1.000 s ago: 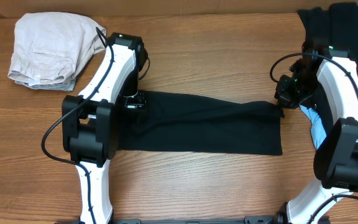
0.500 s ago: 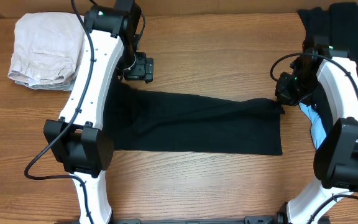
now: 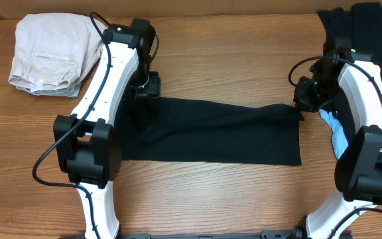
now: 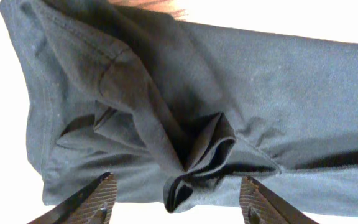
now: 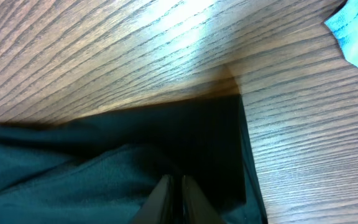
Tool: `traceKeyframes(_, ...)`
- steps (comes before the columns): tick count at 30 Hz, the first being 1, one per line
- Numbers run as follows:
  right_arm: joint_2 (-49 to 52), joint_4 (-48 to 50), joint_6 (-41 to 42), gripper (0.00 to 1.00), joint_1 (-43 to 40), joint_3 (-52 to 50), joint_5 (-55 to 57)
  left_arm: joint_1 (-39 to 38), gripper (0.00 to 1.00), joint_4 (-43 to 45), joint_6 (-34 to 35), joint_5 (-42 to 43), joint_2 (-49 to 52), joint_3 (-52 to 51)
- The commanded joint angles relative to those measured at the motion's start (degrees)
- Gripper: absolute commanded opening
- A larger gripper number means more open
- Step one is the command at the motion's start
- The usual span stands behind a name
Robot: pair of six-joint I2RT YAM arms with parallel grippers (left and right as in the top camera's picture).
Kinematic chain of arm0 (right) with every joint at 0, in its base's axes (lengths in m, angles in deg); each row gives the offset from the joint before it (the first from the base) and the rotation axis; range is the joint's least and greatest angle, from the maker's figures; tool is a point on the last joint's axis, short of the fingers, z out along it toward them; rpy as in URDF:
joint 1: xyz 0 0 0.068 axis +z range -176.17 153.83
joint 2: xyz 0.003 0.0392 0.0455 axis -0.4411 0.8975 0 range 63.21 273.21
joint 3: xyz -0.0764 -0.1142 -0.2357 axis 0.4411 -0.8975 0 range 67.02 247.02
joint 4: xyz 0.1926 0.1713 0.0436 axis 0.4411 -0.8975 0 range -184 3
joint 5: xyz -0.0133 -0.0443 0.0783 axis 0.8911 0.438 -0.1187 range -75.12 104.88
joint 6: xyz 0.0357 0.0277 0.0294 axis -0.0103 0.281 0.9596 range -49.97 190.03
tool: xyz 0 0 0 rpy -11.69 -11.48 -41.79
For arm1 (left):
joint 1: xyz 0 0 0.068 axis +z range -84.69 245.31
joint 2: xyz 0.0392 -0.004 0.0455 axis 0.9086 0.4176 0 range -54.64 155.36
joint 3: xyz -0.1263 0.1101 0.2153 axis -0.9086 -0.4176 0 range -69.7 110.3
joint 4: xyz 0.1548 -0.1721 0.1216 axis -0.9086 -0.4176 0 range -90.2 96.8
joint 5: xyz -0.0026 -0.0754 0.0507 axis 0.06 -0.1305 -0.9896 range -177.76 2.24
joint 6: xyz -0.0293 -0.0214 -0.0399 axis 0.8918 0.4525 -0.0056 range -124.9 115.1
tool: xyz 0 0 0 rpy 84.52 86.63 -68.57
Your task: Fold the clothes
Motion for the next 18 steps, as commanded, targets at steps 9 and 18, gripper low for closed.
traceKeyframes(9,-1.68,-0.07,-0.42,0.09,-0.17,-0.20,0.57,0.20,0.61,4.00,0.52,-0.37,0.33,-4.48)
traceKeyframes(18,-1.68,-0.26,-0.42,0.09,-0.17,-0.20,0.57,0.76,0.09,5.90,0.55,-0.83,0.33,-5.62)
